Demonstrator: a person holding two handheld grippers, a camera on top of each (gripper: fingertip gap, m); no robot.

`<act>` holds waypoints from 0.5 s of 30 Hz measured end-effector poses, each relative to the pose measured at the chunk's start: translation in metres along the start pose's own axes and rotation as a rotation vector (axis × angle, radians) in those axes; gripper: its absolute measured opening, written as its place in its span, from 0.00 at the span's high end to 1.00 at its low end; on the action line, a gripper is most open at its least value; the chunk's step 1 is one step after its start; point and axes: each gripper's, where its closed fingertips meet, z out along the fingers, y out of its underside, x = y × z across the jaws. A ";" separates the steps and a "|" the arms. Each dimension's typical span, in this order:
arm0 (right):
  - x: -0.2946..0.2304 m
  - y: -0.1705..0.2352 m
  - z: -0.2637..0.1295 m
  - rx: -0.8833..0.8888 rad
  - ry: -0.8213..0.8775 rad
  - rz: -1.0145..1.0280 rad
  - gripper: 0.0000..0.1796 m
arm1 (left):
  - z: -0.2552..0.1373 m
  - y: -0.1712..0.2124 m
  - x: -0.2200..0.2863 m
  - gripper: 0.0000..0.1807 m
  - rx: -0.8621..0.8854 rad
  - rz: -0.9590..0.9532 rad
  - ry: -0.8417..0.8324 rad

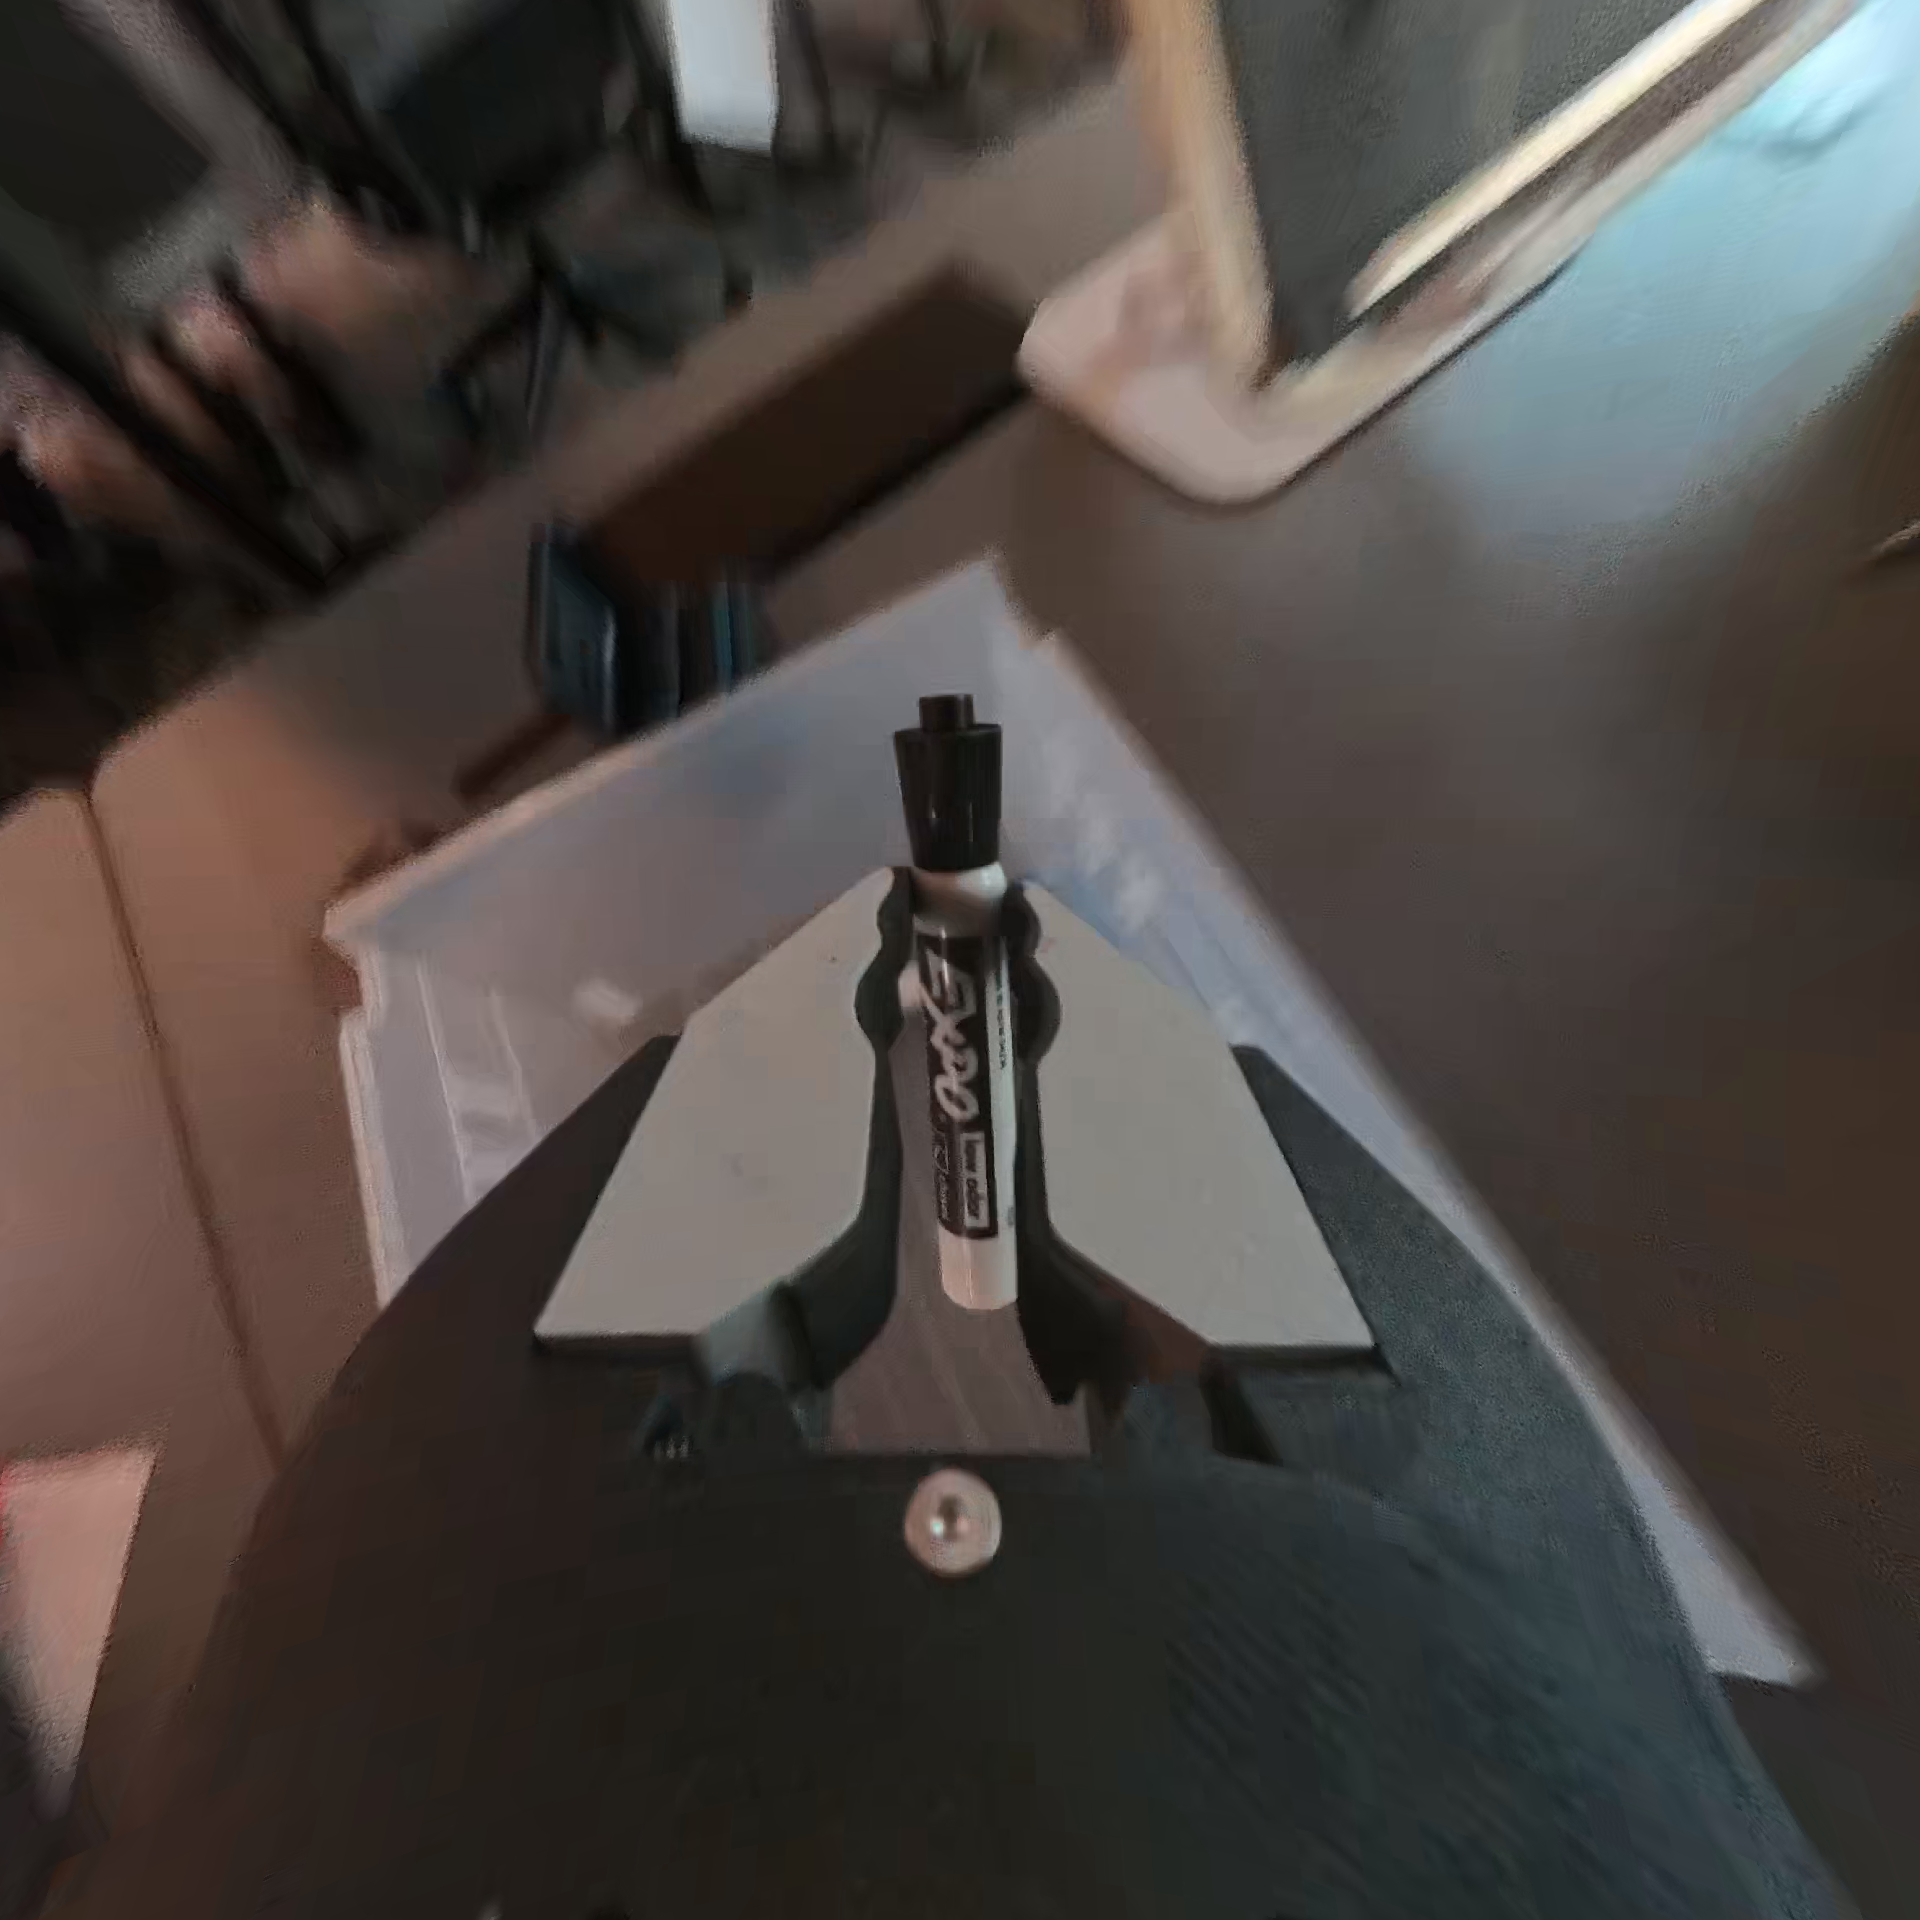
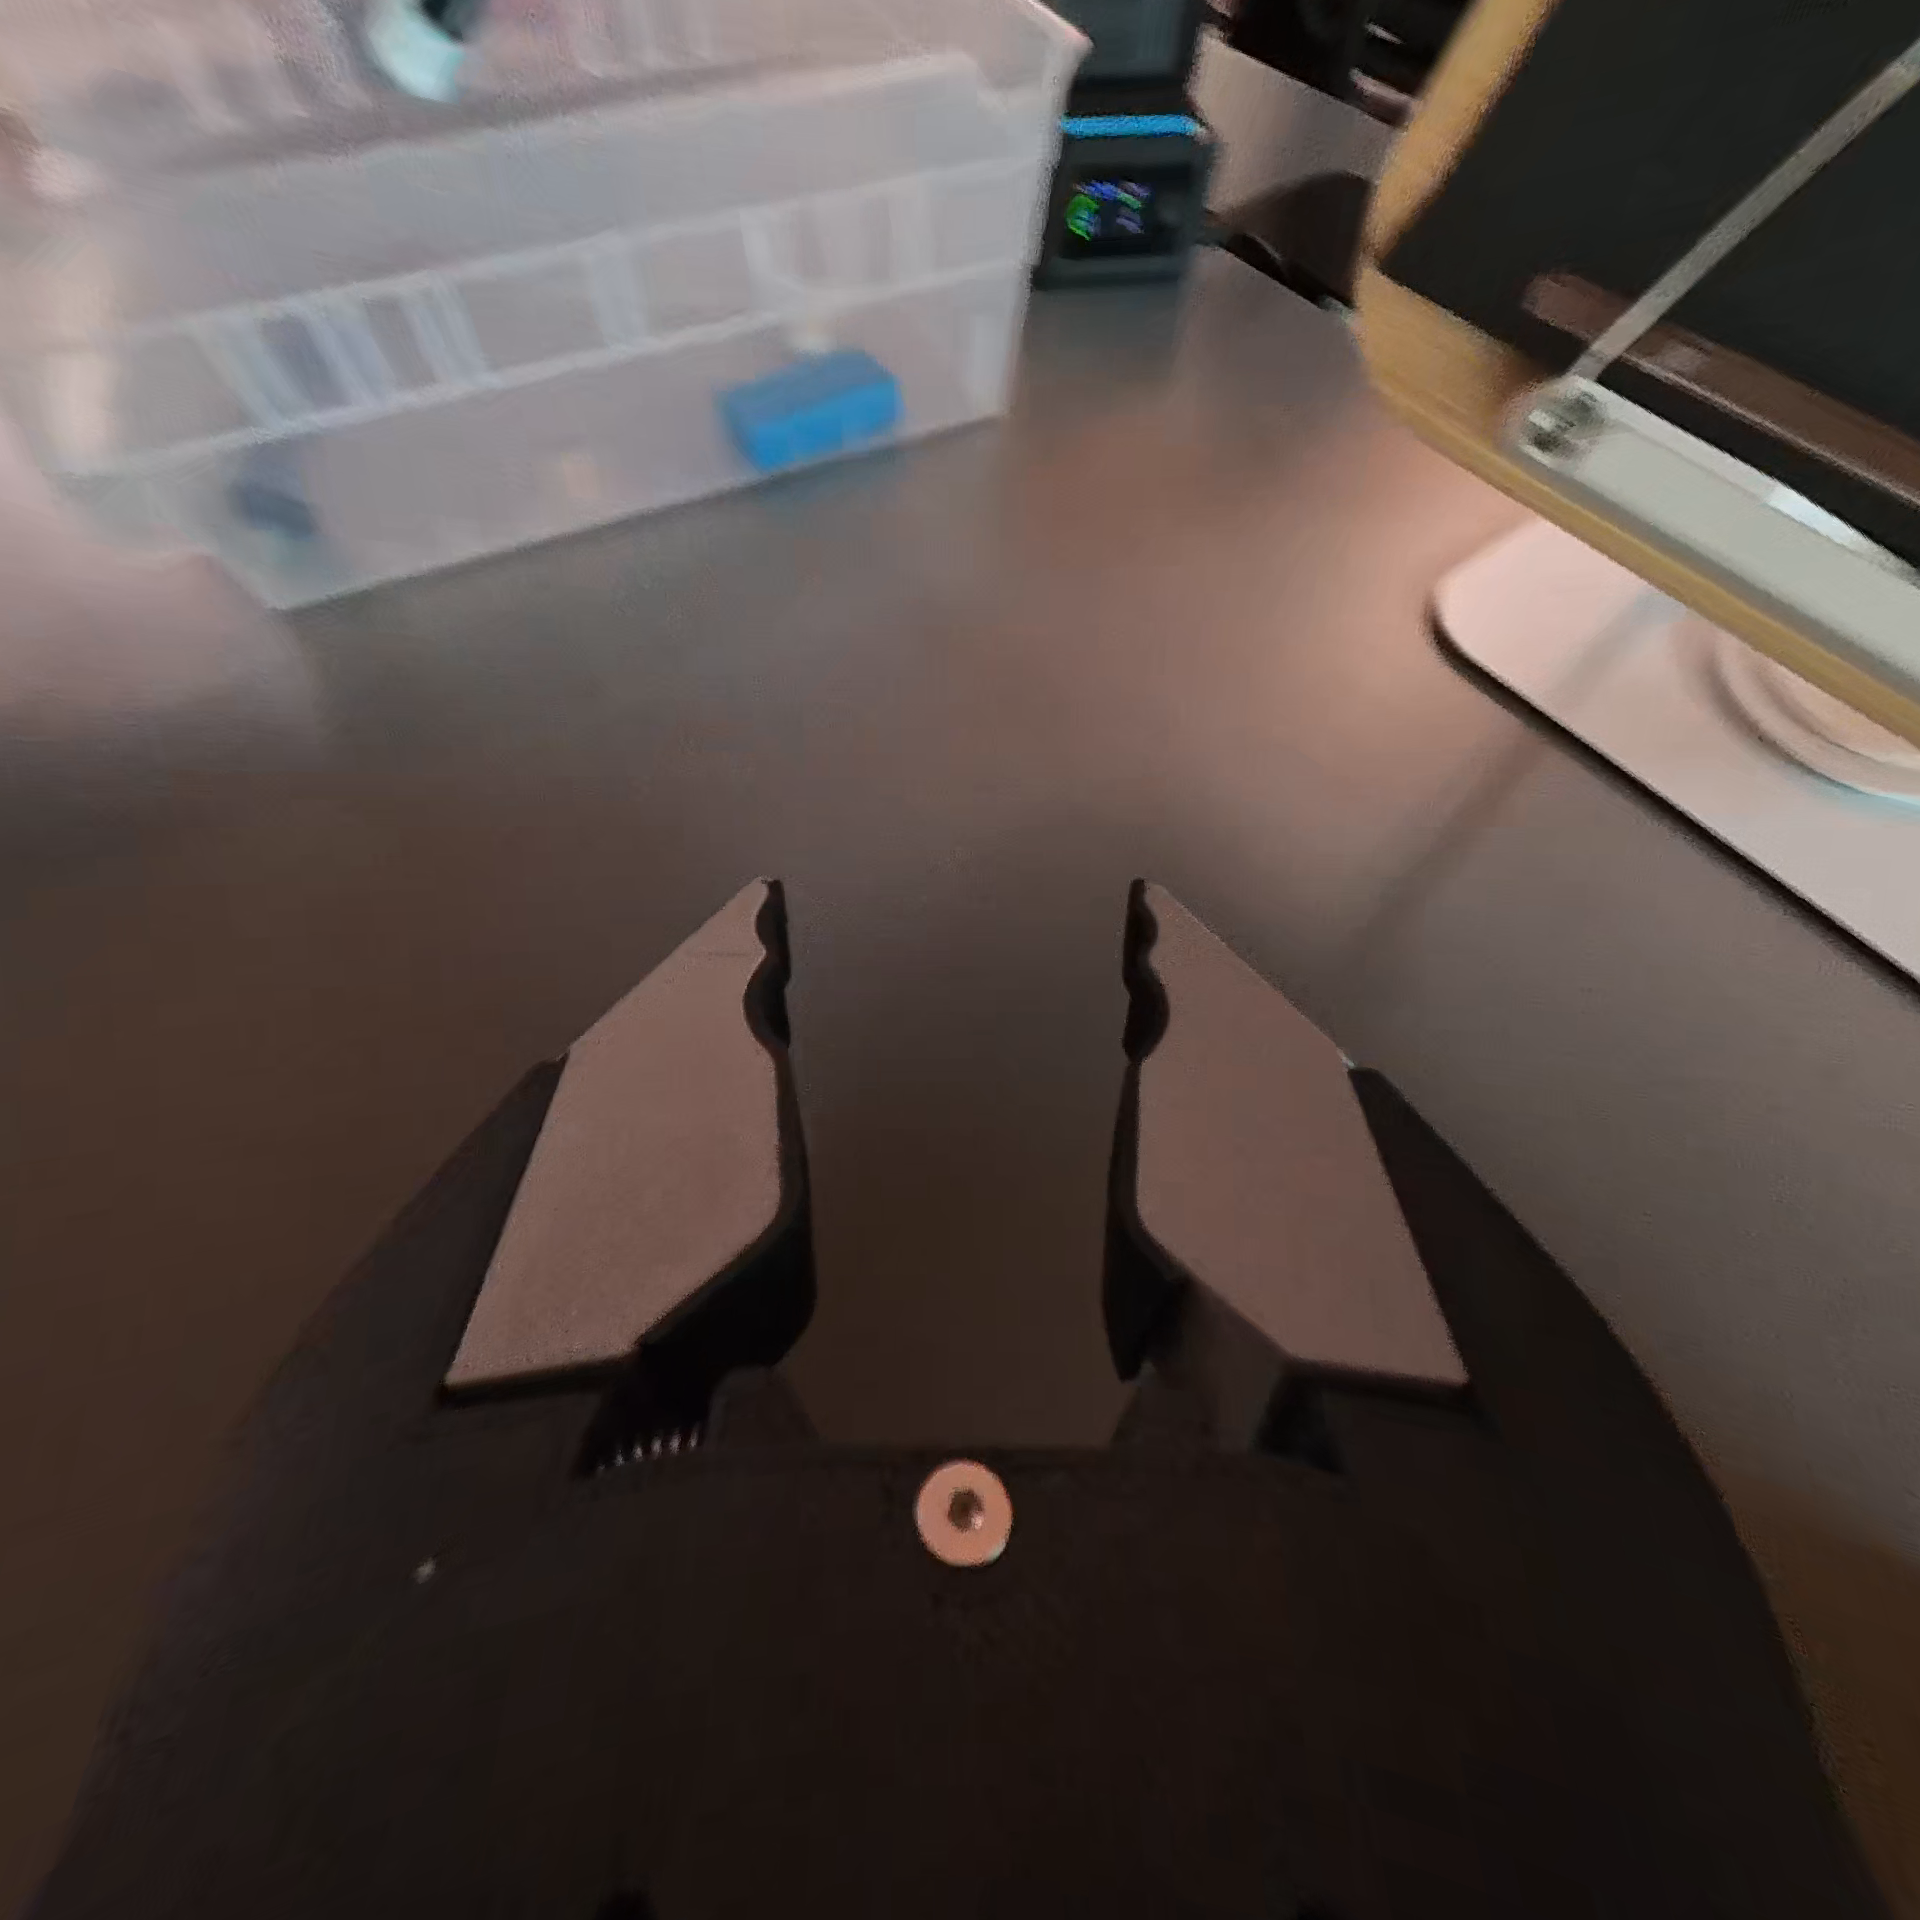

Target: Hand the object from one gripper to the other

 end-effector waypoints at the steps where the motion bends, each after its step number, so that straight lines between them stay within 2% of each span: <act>1: -0.010 -0.007 0.000 0.026 -0.046 -0.006 0.65 | -0.010 -0.022 0.017 0.92 0.089 -0.001 0.049; 6: -0.047 -0.055 -0.015 0.178 -0.225 -0.043 0.64 | -0.046 -0.091 0.125 0.91 0.362 0.000 0.333; 11: -0.084 -0.103 -0.048 0.343 -0.448 -0.025 0.63 | -0.058 -0.118 0.204 0.92 0.563 -0.069 0.515; 13: -0.088 -0.105 -0.053 0.354 -0.518 0.019 0.71 | -0.053 -0.118 0.224 0.92 0.609 -0.102 0.550; 14: -0.087 -0.102 -0.052 0.343 -0.538 0.032 0.83 | -0.050 -0.117 0.231 0.92 0.631 -0.111 0.556; 15: -0.090 -0.098 -0.055 0.338 -0.594 0.023 0.91 | -0.047 -0.116 0.234 0.92 0.650 -0.124 0.549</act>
